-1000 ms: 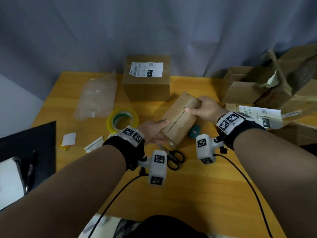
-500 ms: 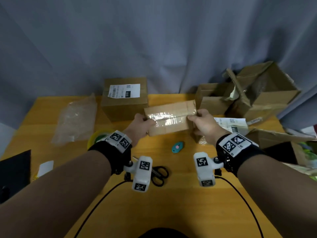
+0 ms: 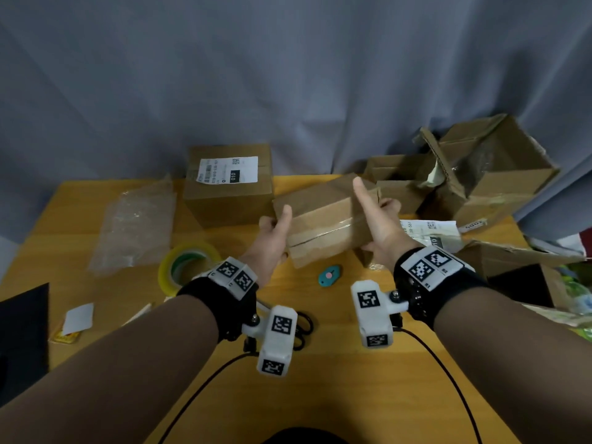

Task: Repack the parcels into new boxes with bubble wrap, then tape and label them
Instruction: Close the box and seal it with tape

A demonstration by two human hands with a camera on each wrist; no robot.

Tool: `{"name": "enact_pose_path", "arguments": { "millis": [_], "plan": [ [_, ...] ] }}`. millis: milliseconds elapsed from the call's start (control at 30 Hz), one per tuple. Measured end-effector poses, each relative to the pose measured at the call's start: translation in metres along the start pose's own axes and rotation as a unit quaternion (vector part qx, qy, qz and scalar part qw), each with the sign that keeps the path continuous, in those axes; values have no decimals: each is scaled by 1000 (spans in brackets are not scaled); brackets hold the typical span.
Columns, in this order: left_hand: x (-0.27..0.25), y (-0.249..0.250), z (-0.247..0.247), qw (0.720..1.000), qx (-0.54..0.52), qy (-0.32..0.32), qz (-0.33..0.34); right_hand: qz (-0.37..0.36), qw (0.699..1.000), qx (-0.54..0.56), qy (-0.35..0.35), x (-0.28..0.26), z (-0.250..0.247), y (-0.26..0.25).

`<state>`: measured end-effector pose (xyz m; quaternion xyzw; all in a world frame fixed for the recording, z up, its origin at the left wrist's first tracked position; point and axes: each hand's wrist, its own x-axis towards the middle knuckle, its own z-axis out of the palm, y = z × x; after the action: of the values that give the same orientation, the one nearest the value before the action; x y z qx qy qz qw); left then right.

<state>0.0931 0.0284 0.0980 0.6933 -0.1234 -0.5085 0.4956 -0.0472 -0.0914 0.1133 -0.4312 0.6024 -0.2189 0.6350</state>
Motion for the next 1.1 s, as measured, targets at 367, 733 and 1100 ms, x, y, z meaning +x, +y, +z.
{"name": "enact_pose_path", "arguments": {
  "millis": [367,733,1100],
  "plan": [
    [2,19,-10,999,-30,7,-19,28,999,-21,-15,-3,0,-1],
    [-2,24,-38,972,203,-86,85,80,982,-135,-104,-23,-1,1],
    [0,9,-64,911,354,147,154,-96,945,-308,-49,-21,30,27]
  ]
}}
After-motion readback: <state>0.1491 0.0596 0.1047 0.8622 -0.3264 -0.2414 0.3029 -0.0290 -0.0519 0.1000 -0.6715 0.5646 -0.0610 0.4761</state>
